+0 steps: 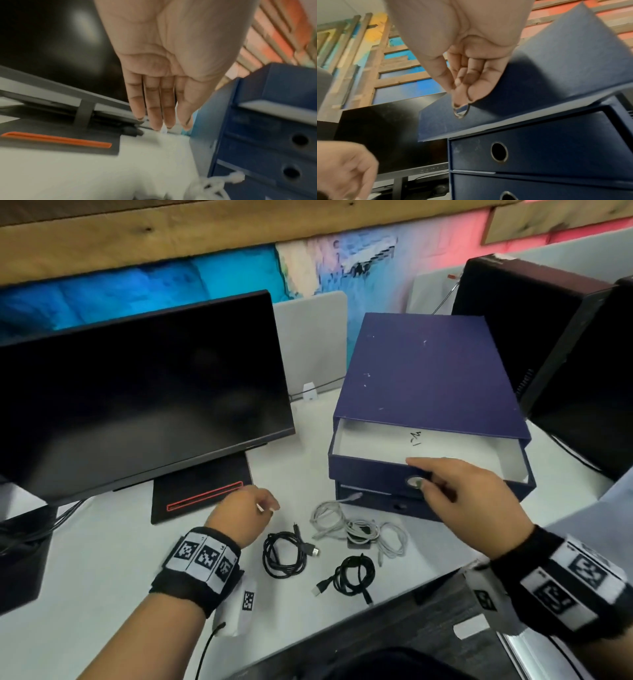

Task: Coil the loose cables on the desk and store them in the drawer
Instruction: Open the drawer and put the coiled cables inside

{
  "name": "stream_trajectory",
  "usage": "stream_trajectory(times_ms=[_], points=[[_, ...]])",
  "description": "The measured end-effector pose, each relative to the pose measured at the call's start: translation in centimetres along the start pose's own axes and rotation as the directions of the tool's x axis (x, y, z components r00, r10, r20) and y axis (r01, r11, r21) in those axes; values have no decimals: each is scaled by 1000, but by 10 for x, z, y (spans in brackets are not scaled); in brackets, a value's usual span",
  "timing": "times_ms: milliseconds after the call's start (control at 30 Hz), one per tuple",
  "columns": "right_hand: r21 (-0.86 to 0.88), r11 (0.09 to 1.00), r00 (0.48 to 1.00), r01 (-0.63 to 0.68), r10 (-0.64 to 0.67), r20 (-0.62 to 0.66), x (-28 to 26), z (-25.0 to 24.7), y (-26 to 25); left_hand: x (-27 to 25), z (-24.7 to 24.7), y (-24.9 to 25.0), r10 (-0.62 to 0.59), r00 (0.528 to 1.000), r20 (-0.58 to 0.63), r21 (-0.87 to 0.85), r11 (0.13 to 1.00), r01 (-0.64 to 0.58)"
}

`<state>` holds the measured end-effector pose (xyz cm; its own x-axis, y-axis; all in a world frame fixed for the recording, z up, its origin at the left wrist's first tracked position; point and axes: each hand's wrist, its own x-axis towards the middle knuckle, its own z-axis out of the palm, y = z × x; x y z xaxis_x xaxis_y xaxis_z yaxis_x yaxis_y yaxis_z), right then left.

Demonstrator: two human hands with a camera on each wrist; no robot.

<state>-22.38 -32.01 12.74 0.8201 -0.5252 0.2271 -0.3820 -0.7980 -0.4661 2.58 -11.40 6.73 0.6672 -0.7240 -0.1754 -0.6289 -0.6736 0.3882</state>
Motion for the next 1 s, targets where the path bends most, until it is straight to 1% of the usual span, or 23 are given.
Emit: stream_trajectory(times_ms=[67,133,167,233,333,400,433,467,500,600,700,767,800,833,900,933,967,1000], points=[[75,997,999,-35,35,-1,-2,5,-4,-3,29,-14,-20,995,97,61,998,14],[142,990,1000,4,-6,19,-9,16,-9,-7,54,-24,-20,982,190,107,994,0],[141,989,998,30,-38,55,-13,24,-12,-10,65,-29,-19,975,221,113,994,-6],[102,994,976,37,-58,212,-20,49,-16,-16,81,-40,-26,970,241,117,993,-2],[13,1000,890,4,-9,457,-32,100,-8,-21,96,-54,-36,961,274,140,990,-3],[-59,997,819,-49,74,568,-40,131,-3,-22,100,-61,-13,957,291,147,989,-31],[-97,992,789,-80,122,602,-44,142,-2,-22,100,-63,5,957,292,148,988,-50],[-129,986,771,-110,167,614,-46,152,-1,-21,100,-65,18,954,299,140,988,-63],[-155,979,766,-133,201,611,-48,159,-1,-21,100,-67,24,950,310,134,989,-69],[-222,963,785,-153,255,565,-46,172,-4,-21,97,-71,-2,939,344,126,991,-45],[-282,952,793,-118,261,550,-45,182,-11,-21,91,-75,7,944,331,98,994,-41],[-317,945,806,-80,249,538,-46,187,-16,-18,91,-79,46,940,337,138,986,-98],[-333,940,812,-74,251,527,-47,189,-18,-17,90,-80,54,939,340,137,985,-107],[-346,935,814,-73,256,521,-49,190,-20,-17,86,-80,45,946,320,113,990,-85],[-353,932,814,-82,267,516,-51,192,-23,-14,83,-81,120,968,222,99,985,-145],[-345,934,816,-91,268,512,-51,192,-25,-14,80,-83,155,970,189,77,982,-172],[-325,940,820,-107,268,505,-51,192,-27,-13,77,-82,172,972,161,31,983,-179],[-295,946,828,-132,269,493,-51,190,-29,-12,74,-82,156,975,157,-25,988,-154]])
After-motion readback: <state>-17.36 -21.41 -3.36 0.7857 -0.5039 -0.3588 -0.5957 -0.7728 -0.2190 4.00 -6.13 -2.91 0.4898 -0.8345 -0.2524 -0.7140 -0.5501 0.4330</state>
